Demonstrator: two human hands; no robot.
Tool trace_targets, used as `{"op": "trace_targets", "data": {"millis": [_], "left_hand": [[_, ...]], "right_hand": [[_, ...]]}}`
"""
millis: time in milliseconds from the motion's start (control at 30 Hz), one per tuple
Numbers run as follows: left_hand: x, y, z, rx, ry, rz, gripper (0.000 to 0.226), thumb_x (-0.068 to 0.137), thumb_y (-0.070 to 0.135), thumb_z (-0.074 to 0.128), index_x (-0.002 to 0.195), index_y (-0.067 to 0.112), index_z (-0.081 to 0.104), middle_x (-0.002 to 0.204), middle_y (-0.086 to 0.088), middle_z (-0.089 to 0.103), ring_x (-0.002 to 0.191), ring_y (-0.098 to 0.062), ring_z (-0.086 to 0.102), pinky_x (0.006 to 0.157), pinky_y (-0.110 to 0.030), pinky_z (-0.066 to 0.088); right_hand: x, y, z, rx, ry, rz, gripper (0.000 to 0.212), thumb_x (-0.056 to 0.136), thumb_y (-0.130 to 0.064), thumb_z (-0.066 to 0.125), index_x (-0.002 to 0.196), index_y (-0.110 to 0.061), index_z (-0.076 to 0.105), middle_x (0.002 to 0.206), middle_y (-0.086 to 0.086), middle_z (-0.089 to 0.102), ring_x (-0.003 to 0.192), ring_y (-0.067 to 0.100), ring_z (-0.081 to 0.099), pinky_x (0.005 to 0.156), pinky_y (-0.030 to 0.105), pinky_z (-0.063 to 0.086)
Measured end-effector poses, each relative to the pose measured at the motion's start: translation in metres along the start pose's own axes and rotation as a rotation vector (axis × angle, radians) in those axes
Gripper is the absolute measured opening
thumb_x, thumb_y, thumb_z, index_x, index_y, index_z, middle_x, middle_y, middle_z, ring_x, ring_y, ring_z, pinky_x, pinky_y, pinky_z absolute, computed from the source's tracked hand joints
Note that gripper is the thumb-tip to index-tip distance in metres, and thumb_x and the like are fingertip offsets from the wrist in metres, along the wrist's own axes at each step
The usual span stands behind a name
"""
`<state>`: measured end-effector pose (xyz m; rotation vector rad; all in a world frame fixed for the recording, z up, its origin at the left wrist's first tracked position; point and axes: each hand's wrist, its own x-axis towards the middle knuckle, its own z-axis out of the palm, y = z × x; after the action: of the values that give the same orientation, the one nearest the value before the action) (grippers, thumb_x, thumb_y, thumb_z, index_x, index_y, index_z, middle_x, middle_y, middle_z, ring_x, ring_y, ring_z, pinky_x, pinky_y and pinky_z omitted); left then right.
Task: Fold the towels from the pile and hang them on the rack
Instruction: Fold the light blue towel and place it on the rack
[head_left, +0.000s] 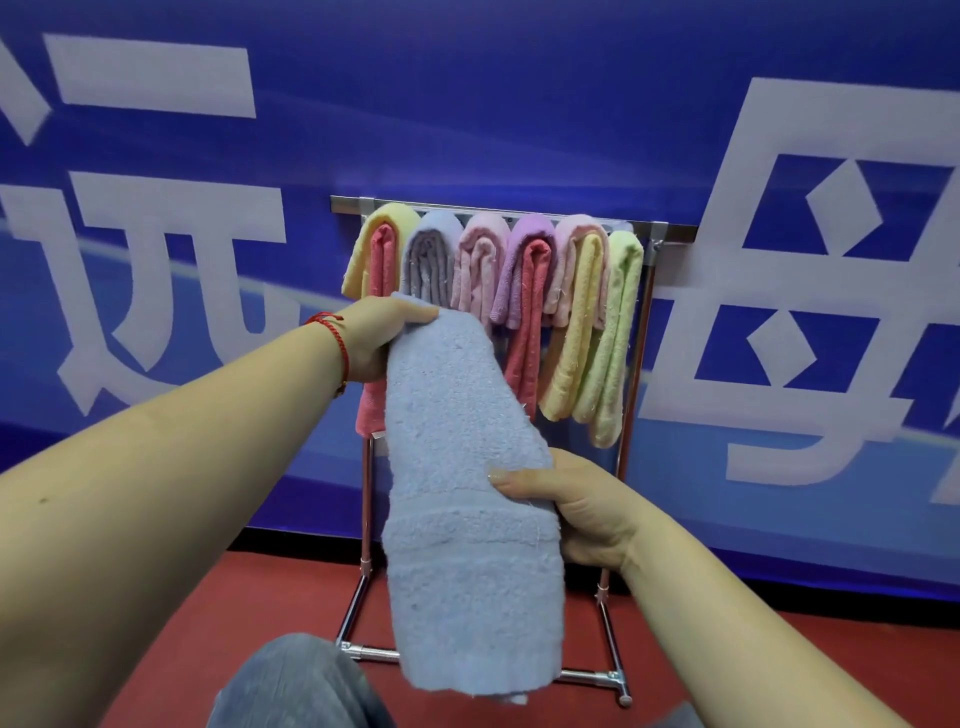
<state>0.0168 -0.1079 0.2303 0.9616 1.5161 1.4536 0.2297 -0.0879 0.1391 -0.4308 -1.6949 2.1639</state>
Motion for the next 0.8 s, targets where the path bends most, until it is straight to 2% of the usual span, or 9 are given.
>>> {"op": "trace_targets", "data": {"millis": [133,233,333,433,533,600,800], "left_hand": [[-0.003,0.003,0.005,-0.063,0.044,0.007,0.012,0.096,0.012,0.047,0.097,0.005,0.057,0.089,-0.009,0.064,0.077,-0.020,0.062,0.067,-0.034,0.050],[-0.004,0.009,0.012,-0.100,0.034,0.075,0.018,0.097,0.010,0.043,0.086,0.009,0.057,0.084,-0.007,0.063,0.076,-0.019,0.061,0.075,-0.032,0.050],[-0.010,0.017,0.018,-0.131,0.029,0.112,0.015,0.097,0.011,0.044,0.089,0.009,0.057,0.086,-0.006,0.063,0.077,-0.018,0.061,0.077,-0.032,0.050],[-0.013,0.025,0.019,-0.175,0.024,0.114,0.015,0.096,0.010,0.045,0.088,0.007,0.057,0.083,-0.006,0.065,0.076,-0.019,0.062,0.074,-0.032,0.051],[-0.016,0.032,0.021,-0.204,-0.001,0.108,0.019,0.096,0.009,0.045,0.082,0.005,0.058,0.064,-0.004,0.069,0.071,-0.018,0.062,0.067,-0.032,0.052],[-0.018,0.036,0.022,-0.215,-0.013,0.104,0.019,0.096,0.009,0.045,0.083,0.005,0.058,0.058,-0.003,0.069,0.071,-0.018,0.062,0.065,-0.032,0.051],[-0.019,0.046,0.026,-0.246,-0.031,0.117,0.013,0.095,0.009,0.045,0.100,0.005,0.056,0.091,-0.010,0.064,0.082,-0.021,0.062,0.073,-0.036,0.050]], "right_hand": [[0.000,0.004,0.004,0.018,-0.034,0.022,0.031,0.064,-0.005,0.068,0.095,-0.005,0.069,0.095,0.010,0.072,0.084,0.020,0.069,0.074,0.030,0.056],[0.005,0.012,0.005,0.039,-0.044,0.048,0.054,0.047,-0.012,0.083,0.098,-0.005,0.070,0.103,0.014,0.070,0.090,0.024,0.068,0.078,0.034,0.056],[0.010,0.020,0.003,0.052,-0.029,0.062,0.074,0.036,-0.024,0.094,0.103,-0.005,0.069,0.107,0.015,0.069,0.094,0.026,0.068,0.079,0.035,0.056],[0.012,0.024,0.001,0.012,0.010,0.055,0.064,0.048,-0.016,0.085,0.108,-0.004,0.066,0.111,0.015,0.068,0.096,0.024,0.067,0.080,0.033,0.055],[0.012,0.026,0.000,-0.027,0.052,0.043,0.044,0.063,-0.008,0.072,0.107,-0.003,0.065,0.108,0.014,0.069,0.093,0.022,0.068,0.079,0.030,0.055],[0.012,0.027,-0.002,-0.046,0.067,0.043,0.039,0.065,-0.006,0.068,0.104,-0.003,0.066,0.107,0.014,0.069,0.091,0.021,0.068,0.079,0.029,0.055],[0.015,0.027,-0.006,-0.078,0.090,0.046,0.057,0.053,-0.017,0.078,0.107,-0.003,0.067,0.111,0.014,0.068,0.097,0.023,0.066,0.085,0.030,0.052]]}}
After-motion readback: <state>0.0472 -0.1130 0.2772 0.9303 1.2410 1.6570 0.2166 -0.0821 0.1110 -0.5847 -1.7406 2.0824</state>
